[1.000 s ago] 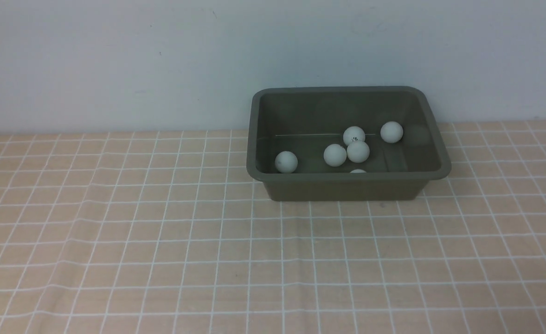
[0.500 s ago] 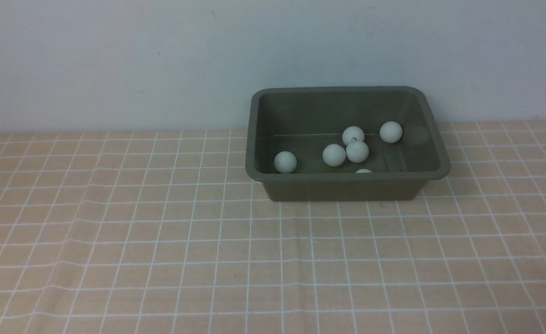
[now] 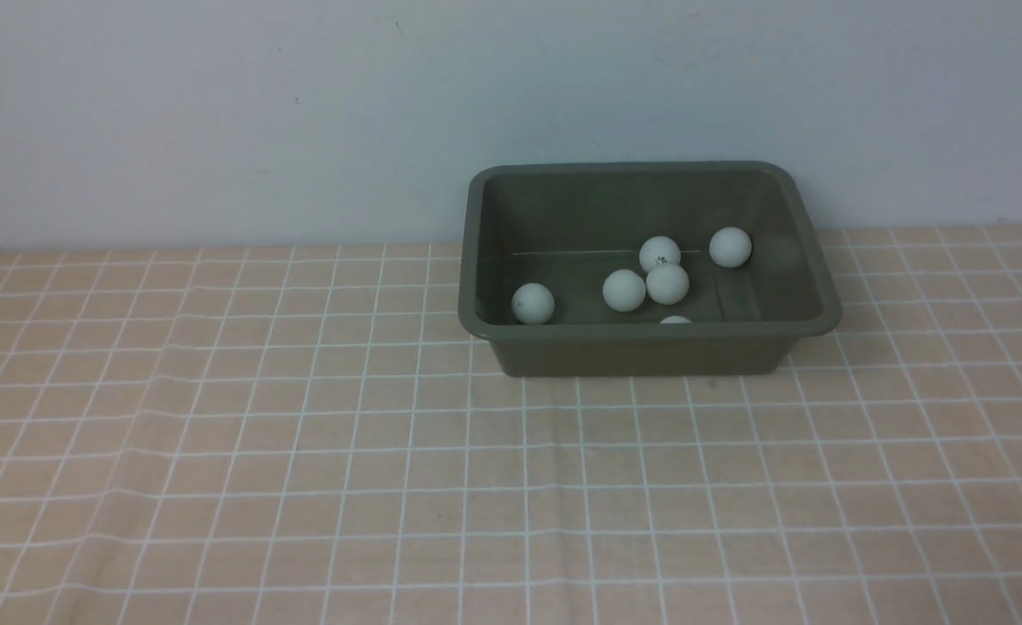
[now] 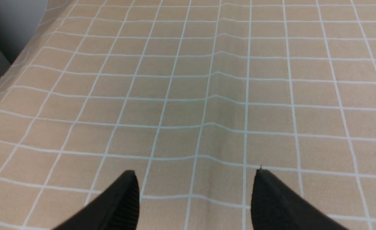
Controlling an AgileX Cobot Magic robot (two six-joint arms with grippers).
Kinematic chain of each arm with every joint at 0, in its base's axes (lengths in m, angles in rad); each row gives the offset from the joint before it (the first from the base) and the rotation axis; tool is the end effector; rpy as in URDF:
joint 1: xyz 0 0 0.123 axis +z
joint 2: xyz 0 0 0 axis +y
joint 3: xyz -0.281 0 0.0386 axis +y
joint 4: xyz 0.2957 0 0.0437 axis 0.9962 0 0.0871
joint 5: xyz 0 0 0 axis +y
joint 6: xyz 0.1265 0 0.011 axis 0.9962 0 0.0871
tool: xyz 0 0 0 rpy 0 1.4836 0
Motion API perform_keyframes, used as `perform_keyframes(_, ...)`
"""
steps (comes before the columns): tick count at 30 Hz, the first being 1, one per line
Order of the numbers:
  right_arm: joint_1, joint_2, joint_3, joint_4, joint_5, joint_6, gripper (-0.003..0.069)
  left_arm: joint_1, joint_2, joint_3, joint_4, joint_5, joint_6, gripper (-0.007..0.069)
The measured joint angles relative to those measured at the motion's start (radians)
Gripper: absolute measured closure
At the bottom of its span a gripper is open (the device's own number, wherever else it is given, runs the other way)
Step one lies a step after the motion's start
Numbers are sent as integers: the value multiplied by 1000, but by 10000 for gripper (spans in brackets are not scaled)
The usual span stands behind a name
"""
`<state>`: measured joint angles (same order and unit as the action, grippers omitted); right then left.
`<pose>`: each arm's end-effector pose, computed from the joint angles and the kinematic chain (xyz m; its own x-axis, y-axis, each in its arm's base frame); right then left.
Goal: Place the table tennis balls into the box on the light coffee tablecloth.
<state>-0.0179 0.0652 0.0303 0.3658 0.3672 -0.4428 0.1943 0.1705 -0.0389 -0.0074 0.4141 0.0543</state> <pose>0.1390 0.0138 0.1515 -0.3339 -0.0925 -0.9381 -0.1365 0.9894 -0.0490 0.1397 0.0271 0.1570 -0.4428 -0.0387 -0.8958 -0.1696 0.9846 0.0413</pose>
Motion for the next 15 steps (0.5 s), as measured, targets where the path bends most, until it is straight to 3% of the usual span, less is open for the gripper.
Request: perform_keyframes(15, 0, 0, 0, 0, 0, 0, 260, -152, -158, 65, 7, -31, 34, 232)
